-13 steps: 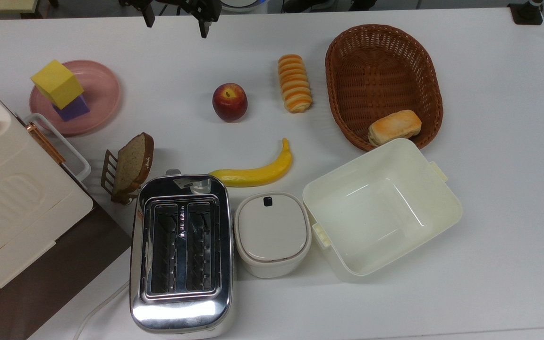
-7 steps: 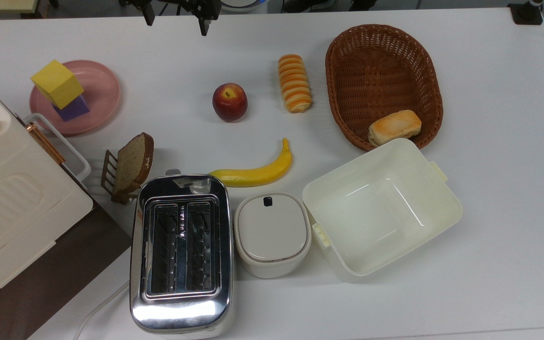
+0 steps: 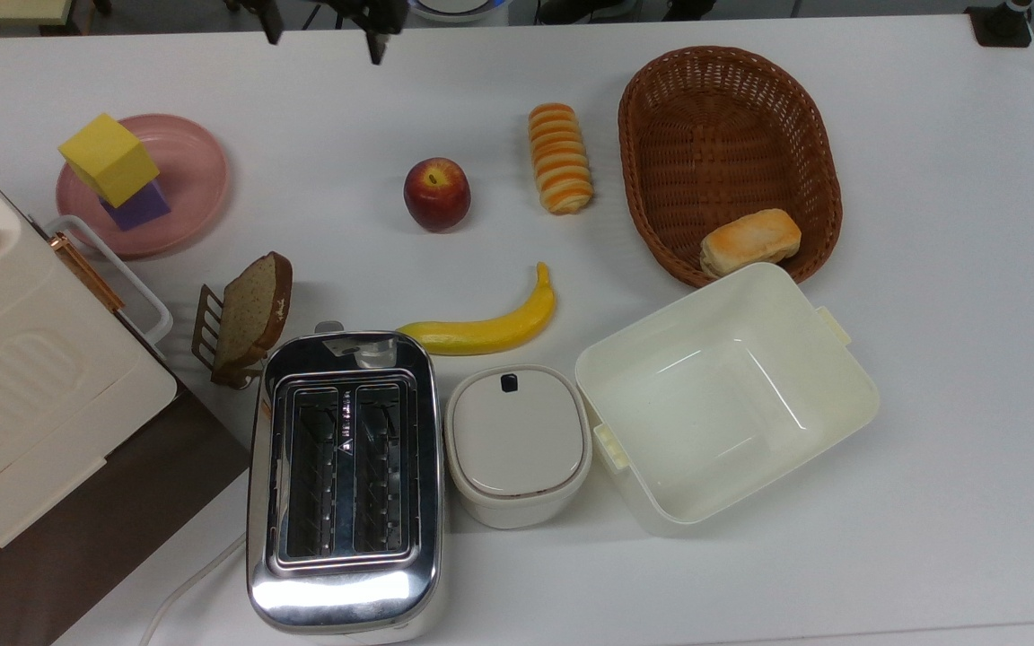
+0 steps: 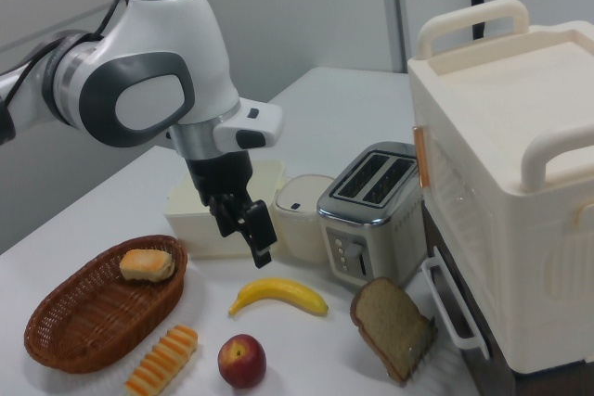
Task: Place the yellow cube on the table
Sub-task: 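Move the gripper toward the yellow cube on the pink plate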
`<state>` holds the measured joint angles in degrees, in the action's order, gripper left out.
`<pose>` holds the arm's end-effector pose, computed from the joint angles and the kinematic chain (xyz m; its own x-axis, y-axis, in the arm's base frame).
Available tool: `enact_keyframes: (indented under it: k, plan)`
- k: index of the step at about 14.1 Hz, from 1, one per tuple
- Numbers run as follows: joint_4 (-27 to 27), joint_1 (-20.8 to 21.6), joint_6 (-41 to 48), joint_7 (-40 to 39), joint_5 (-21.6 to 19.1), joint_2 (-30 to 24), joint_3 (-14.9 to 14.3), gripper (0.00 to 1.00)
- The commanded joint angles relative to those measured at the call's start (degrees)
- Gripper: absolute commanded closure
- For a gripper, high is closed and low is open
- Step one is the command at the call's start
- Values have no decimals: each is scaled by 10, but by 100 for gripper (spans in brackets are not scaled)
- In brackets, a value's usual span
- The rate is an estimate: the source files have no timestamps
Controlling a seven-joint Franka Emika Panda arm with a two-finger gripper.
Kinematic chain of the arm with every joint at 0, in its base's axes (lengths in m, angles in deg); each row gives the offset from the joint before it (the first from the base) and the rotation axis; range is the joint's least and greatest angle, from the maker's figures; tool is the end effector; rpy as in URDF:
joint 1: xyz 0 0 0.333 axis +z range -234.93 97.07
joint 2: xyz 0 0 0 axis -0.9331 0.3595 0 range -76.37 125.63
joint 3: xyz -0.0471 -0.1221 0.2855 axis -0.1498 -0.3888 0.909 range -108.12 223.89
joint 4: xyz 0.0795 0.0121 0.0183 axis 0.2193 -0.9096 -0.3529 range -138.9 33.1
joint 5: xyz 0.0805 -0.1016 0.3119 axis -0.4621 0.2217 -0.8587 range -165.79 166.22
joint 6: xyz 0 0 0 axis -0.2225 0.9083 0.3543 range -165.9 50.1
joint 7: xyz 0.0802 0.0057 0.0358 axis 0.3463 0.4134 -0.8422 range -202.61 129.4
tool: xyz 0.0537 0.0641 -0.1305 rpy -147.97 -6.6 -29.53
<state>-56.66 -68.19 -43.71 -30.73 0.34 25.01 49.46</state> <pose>0.4971 -0.0670 0.5481 0.9719 -0.2343 -0.0230 -0.2343 -0.9722 0.0055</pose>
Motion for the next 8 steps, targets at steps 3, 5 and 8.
enact_keyframes:
  k: [3, 5, 8]
  plan:
    - [-2, -150, 9, 0, -14, -29, 80, 0]
    - [-17, -196, -1, 30, -14, -34, 90, 0]
    - [-59, -231, -76, 73, -14, -42, 90, 0]
